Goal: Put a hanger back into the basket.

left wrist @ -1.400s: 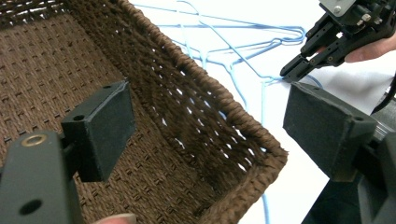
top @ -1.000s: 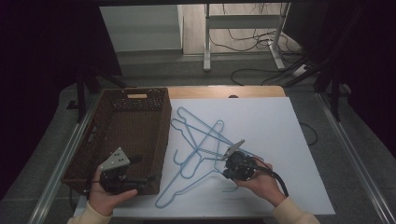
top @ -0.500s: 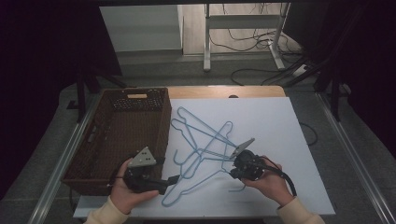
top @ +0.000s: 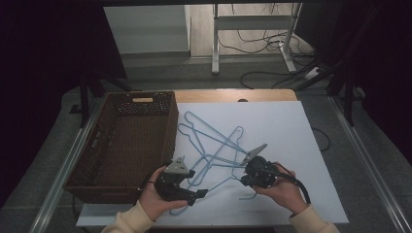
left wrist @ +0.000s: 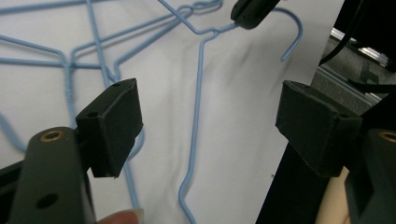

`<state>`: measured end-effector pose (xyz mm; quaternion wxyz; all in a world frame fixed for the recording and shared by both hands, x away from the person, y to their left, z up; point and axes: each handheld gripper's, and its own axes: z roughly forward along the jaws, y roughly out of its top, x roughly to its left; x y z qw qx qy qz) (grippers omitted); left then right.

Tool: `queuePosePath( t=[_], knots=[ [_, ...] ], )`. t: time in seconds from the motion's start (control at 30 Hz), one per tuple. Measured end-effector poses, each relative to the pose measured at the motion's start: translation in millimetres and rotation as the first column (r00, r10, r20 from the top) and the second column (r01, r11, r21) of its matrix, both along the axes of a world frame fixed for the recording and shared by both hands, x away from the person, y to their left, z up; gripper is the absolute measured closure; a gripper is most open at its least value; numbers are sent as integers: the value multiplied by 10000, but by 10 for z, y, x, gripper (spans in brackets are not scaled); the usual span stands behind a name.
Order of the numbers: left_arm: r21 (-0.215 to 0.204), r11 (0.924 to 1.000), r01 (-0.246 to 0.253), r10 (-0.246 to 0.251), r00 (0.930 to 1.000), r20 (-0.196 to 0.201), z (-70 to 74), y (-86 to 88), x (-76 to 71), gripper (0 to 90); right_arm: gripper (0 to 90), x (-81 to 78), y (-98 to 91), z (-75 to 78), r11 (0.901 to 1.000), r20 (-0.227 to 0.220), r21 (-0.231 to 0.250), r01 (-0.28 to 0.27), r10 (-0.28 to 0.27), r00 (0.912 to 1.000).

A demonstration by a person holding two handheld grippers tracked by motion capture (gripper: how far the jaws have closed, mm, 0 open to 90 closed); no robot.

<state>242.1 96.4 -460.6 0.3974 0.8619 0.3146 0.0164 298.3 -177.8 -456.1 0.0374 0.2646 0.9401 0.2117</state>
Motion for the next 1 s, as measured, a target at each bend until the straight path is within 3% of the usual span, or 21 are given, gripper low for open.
queuePosePath(
  t=[0.13, 0.23, 0.53, 0.67, 0.87, 1.0],
  knots=[
    [275, 9996, -78, 85, 9997, -229, -116, -127, 48, 274, 863, -3, -2, 0, 10000, -23, 8, -10, 10, 10000],
    [775, 9970, -55, 73, 9997, -226, -178, -226, 60, 298, 863, -9, 6, -9, 10000, -47, -2, -39, 39, 10000],
    [1272, 9917, 189, -127, 9987, -494, -384, -488, 158, 377, 863, -20, 4, -4, 10000, -80, 34, -74, 74, 9999],
    [1447, 9894, 143, -12, 9959, -901, -485, -545, 230, 506, 863, -28, -3, 2, 9999, -84, 48, -96, 96, 9999],
    [1418, 9890, 420, -281, 9947, -986, -503, -556, 242, 704, 863, -34, -11, 6, 9999, -63, 85, -118, 119, 9999],
    [1467, 9879, 501, -345, 9936, -1073, -514, -560, 242, 751, 862, -51, 1, 31, 9997, -79, 173, -149, 151, 9999]
  ],
)
